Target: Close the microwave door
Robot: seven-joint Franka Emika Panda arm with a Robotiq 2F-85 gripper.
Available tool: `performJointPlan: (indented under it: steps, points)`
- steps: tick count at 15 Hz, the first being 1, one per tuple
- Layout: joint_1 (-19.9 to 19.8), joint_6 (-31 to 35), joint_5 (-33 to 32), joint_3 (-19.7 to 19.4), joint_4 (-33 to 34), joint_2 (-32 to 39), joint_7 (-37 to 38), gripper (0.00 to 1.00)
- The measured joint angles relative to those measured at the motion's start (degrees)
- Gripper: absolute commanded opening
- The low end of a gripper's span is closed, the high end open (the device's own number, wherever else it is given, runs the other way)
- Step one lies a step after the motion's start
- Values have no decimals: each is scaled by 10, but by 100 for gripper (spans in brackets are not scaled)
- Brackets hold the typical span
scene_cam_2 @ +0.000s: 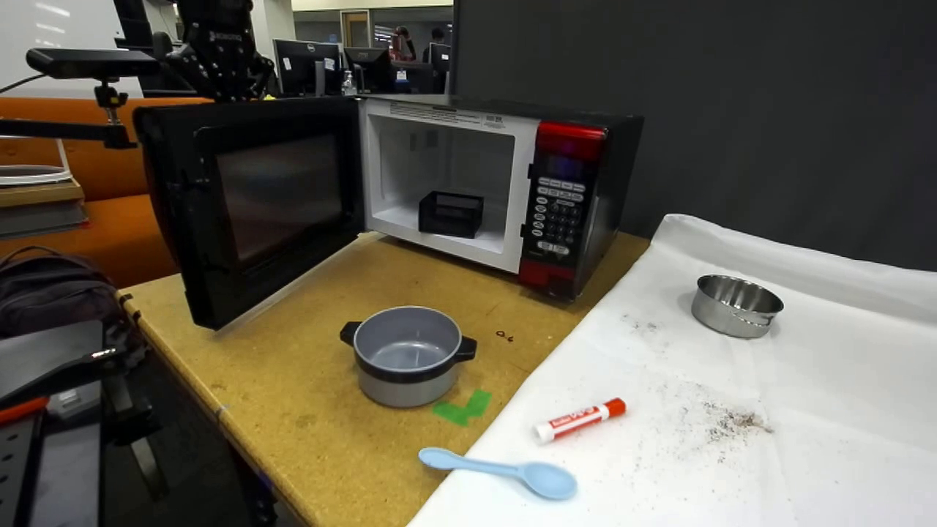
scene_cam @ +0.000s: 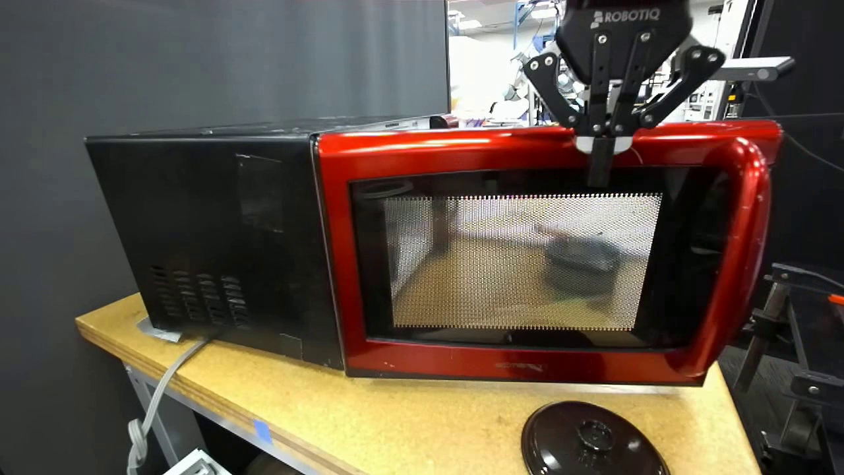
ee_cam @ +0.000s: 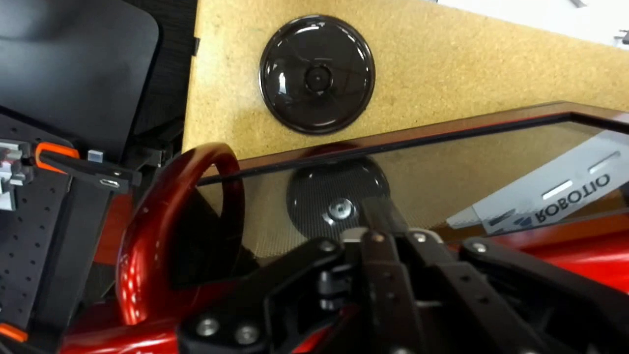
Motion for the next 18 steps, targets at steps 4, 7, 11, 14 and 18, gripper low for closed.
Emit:
performJointPlan:
  steps: [4,7,11,14,18]
  points:
    - [-2,-6,-26,-43,0,-5,-35,0]
    - [-8,-16,-43,-76,6,-8,-74,0]
    - [-23,-23,-58,-109,21,-8,-131,0]
    - [-36,-26,-70,-124,30,-7,-161,0]
    - [-45,-28,-84,-131,38,2,-177,0]
